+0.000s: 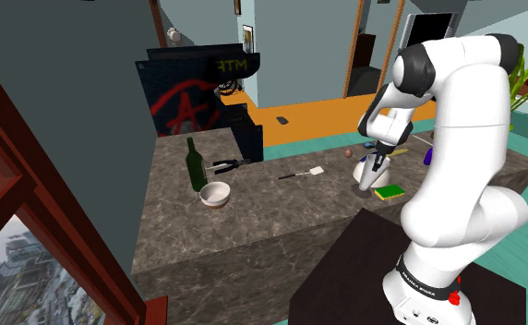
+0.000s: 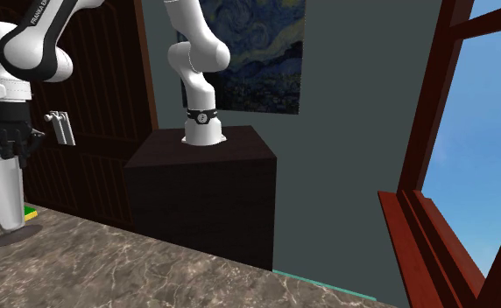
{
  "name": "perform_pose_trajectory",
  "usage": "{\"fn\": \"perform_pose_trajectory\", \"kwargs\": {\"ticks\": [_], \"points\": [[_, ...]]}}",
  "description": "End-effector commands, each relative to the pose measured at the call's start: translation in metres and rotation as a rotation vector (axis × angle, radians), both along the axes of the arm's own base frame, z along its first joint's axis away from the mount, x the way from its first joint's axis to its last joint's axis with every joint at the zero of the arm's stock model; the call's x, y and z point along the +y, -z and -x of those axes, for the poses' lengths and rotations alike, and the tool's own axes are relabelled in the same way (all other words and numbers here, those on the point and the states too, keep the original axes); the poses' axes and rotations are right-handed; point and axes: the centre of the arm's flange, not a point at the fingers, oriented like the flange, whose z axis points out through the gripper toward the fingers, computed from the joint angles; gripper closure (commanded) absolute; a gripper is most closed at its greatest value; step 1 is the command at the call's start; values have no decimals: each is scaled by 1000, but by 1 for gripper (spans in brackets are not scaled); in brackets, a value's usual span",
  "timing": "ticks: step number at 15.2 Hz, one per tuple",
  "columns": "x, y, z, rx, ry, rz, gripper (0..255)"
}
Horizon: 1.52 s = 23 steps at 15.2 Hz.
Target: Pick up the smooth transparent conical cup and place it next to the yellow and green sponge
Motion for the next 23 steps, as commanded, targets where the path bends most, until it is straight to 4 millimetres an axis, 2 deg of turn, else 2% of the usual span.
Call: {"fn": "perform_pose_trajectory", "kwargs": {"ticks": [1, 6, 7, 12, 16, 23], "points": [[0, 2, 0, -1, 0, 1, 255], [0, 2, 0, -1, 0, 1, 255], [0, 1, 0, -1, 0, 1, 0], [0, 2, 0, -1, 0, 1, 0], [5, -48, 6, -1, 0, 1, 0], [5, -48, 6, -1, 0, 1, 0]]}}
